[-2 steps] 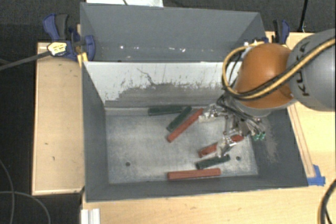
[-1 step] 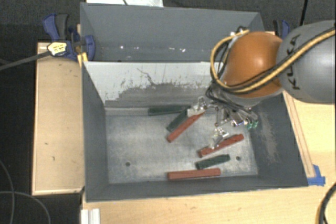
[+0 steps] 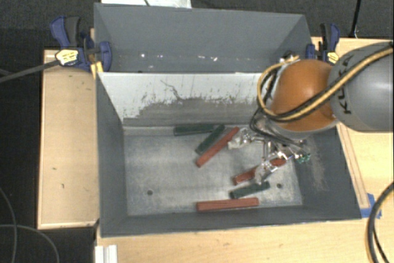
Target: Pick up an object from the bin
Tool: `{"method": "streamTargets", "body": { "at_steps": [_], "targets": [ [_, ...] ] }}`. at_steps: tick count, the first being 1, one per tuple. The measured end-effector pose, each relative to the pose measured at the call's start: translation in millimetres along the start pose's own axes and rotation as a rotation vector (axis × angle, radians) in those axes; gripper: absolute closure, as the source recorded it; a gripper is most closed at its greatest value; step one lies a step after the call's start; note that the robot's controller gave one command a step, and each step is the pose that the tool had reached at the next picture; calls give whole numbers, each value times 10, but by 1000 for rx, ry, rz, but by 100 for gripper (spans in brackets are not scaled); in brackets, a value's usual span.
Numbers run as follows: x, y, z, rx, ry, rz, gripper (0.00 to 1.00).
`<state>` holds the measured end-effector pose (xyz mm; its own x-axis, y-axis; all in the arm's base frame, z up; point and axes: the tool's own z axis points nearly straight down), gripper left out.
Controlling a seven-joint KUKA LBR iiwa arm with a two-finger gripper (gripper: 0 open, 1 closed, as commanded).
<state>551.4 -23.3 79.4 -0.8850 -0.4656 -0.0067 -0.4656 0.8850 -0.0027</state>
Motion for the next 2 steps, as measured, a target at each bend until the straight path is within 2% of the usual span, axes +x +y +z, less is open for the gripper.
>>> {"method": "streamTargets", "body": {
  "at_steps": [1,2],
  "targets": [
    [16,0,9,-3,5,-6,100],
    [16,0,9,-3,5,-6,100]
  ]
}}
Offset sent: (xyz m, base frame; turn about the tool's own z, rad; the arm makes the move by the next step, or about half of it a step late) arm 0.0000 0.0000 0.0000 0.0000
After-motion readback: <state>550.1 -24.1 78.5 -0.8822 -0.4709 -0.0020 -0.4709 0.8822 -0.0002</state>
